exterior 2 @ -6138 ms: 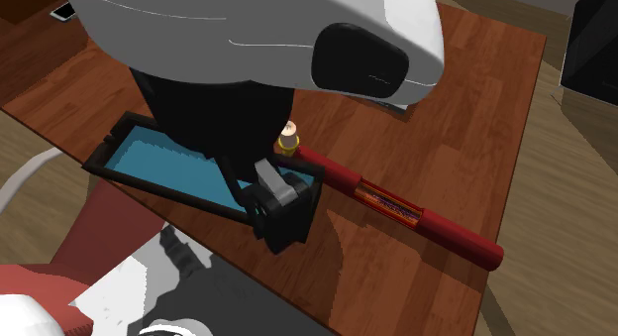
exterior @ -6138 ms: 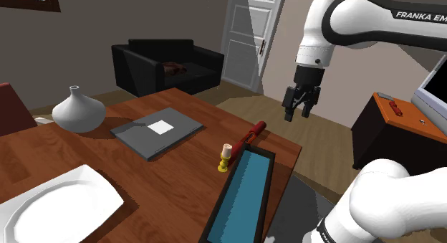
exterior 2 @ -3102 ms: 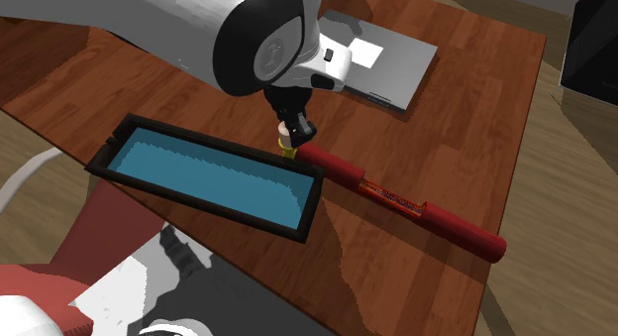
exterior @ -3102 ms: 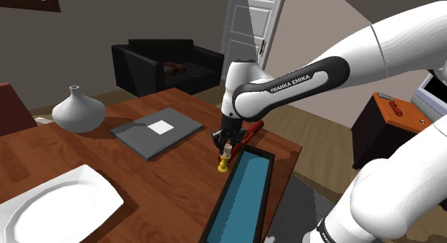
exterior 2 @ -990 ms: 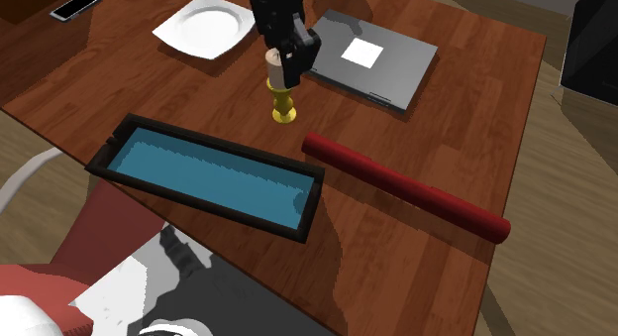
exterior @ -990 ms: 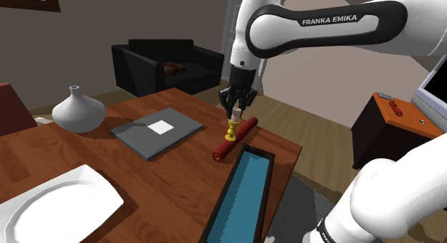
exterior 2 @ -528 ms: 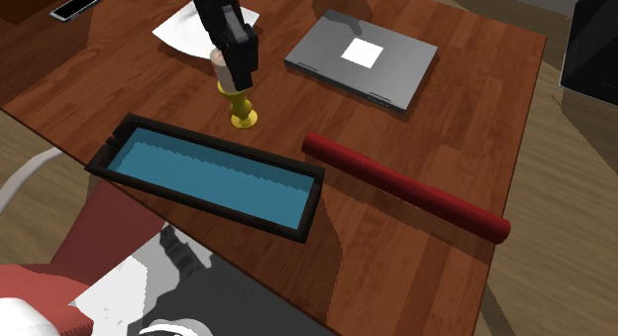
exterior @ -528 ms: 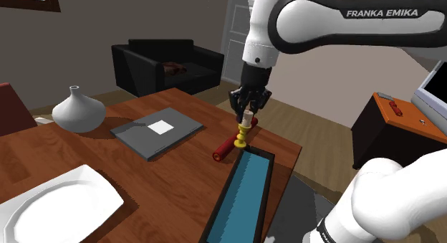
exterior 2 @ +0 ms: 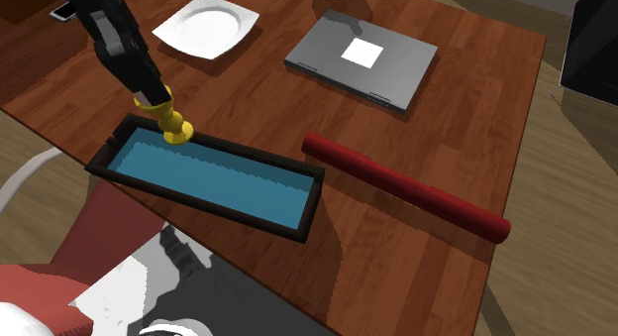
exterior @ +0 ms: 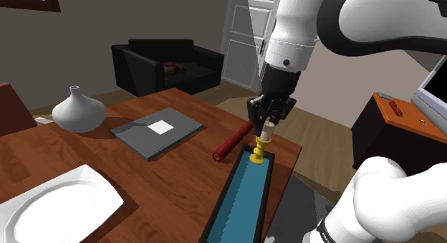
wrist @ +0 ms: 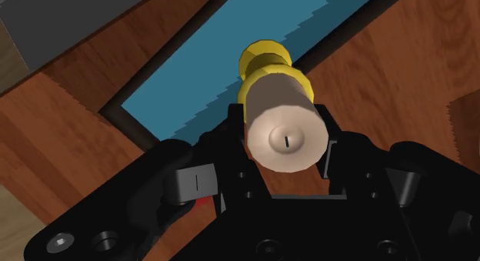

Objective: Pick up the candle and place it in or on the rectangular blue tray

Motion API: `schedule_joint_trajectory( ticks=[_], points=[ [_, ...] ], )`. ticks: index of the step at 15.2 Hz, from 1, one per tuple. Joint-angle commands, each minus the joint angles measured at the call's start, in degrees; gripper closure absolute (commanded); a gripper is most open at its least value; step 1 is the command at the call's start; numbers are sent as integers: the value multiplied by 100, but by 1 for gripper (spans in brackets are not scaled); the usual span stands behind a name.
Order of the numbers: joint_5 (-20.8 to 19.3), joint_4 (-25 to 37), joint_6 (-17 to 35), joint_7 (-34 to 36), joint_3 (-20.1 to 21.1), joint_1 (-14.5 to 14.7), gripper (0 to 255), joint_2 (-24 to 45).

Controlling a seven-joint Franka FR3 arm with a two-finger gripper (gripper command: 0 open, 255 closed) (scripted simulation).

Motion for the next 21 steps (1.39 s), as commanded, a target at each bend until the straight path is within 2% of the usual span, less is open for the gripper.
schedule_joint_trajectory(
  ticks=[1,21],
  points=[
    [49,-181,77,30,36,36,255,-104],
    [296,-1603,1479,-31,302,142,255,-124]
  ],
)
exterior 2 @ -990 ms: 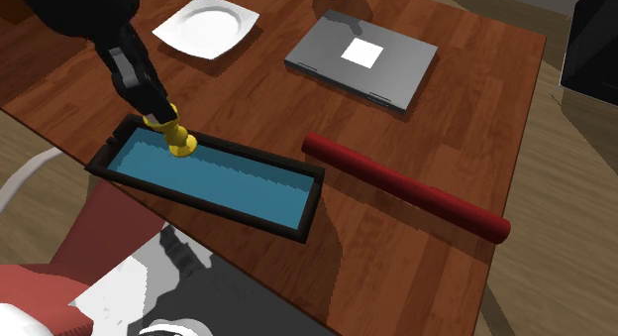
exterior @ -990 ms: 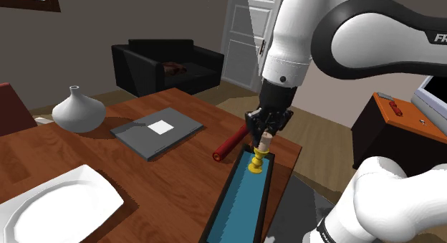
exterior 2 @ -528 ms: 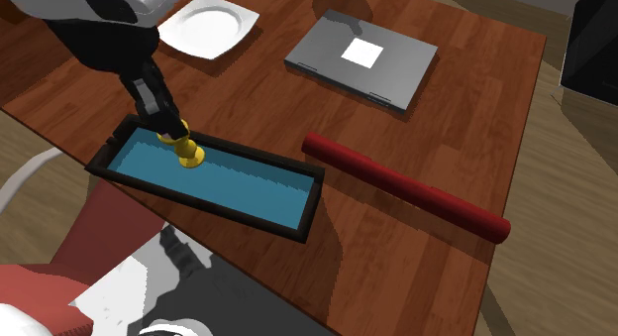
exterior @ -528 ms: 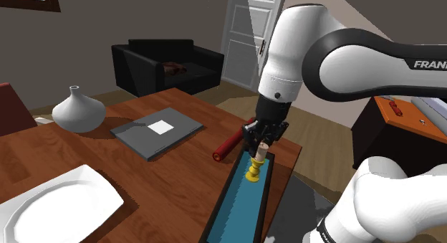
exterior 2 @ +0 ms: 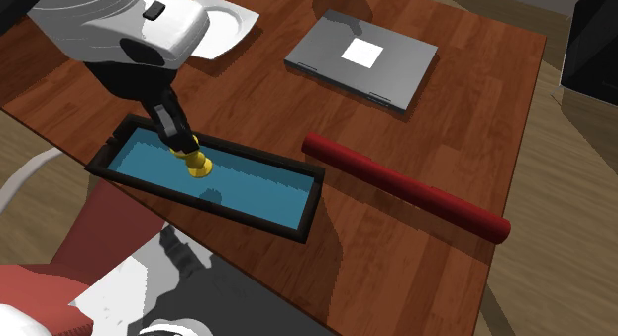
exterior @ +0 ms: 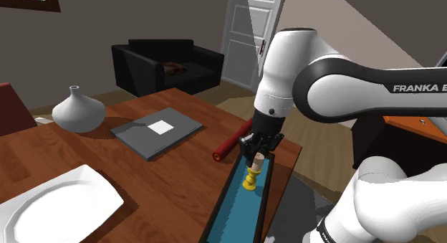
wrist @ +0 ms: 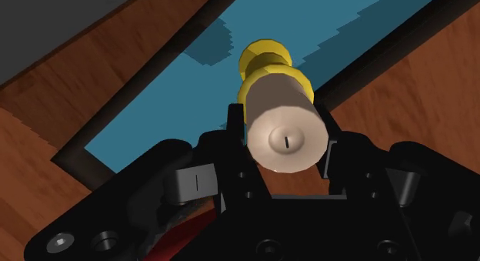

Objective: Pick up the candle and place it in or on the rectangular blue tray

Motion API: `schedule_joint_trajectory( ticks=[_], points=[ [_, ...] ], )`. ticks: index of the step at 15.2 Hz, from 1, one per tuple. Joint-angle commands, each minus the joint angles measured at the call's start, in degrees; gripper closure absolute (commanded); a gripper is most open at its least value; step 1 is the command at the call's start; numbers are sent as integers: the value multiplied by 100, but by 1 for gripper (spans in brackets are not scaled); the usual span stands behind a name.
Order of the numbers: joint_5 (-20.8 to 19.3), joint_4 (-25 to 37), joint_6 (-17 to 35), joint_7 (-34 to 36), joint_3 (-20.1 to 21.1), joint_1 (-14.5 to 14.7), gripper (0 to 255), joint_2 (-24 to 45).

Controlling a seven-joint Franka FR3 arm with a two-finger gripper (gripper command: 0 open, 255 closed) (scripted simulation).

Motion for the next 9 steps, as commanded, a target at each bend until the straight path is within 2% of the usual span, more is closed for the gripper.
schedule_joint_trajectory(
  ticks=[1,6,7,9],
  points=[
    [10,-31,39,2,11,4,255,6],
    [10,-31,39,2,11,4,255,6],
    [10,-31,39,2,11,4,0,6],
    [10,-31,39,2,11,4,0,5]
  ],
)
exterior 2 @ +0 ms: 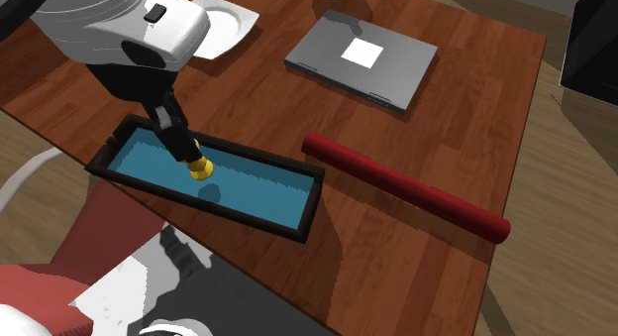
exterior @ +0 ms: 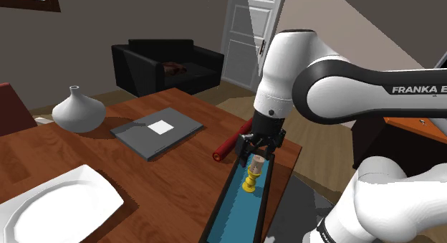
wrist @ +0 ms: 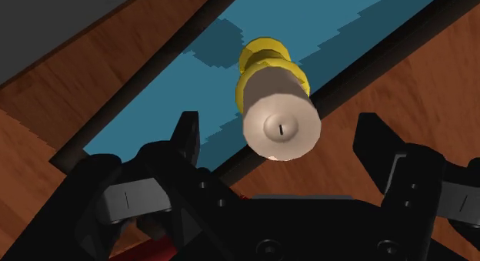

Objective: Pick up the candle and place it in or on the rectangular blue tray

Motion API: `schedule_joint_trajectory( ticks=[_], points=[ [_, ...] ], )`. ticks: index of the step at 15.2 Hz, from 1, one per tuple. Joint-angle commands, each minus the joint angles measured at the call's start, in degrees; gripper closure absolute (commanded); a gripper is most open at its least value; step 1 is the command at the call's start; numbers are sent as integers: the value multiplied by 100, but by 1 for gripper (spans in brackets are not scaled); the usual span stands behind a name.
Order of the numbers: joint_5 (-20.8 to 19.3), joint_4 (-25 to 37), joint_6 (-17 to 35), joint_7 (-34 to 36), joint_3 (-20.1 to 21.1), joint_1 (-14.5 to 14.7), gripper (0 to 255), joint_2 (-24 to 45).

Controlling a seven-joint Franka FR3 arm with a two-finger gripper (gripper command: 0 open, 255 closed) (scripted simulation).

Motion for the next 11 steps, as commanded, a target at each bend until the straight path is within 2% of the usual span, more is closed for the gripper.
schedule_joint_trajectory(
  ticks=[1,3,7,11],
  points=[
    [0,0,0,0,0,0,0,0],
    [0,0,0,0,0,0,0,0],
    [-140,700,-729,26,-149,-60,0,-30],
    [-140,700,-729,26,-150,-59,0,-30]
  ],
)
